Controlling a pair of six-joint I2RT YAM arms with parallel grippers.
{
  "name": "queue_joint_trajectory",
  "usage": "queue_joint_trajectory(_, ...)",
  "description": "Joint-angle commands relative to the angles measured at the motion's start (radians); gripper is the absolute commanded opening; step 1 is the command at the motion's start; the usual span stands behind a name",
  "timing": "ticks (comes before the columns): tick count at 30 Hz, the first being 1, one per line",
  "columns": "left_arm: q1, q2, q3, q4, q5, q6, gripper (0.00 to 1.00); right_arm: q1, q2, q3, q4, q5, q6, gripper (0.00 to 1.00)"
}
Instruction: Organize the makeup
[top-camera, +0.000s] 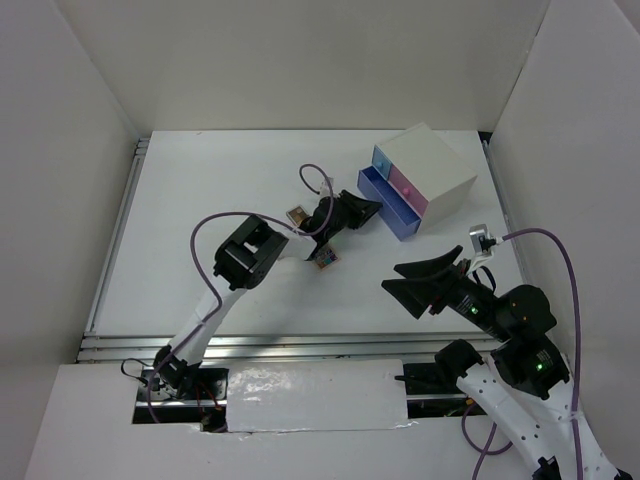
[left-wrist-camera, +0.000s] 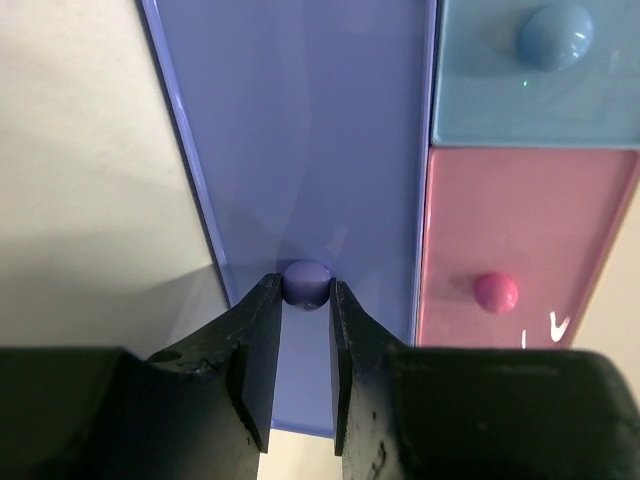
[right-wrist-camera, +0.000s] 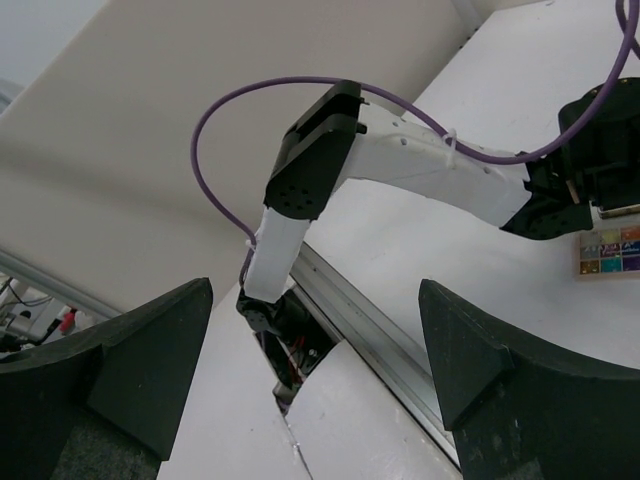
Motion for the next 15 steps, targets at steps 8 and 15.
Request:
queue_joint_trajectory(8, 0.038, -0.205, -0.245, 0.110, -0.009, 0.074, 0.18, -0.001, 0.032, -0.011, 0.108, -0.065, 0.041, 0.91)
queue_joint_trajectory(15, 0.041, -0.266, -0.311, 0.099, -0.009, 0.100, 0.19, -0.001, 0.058, -0.011, 0.124, -0.064, 0.045, 0.90)
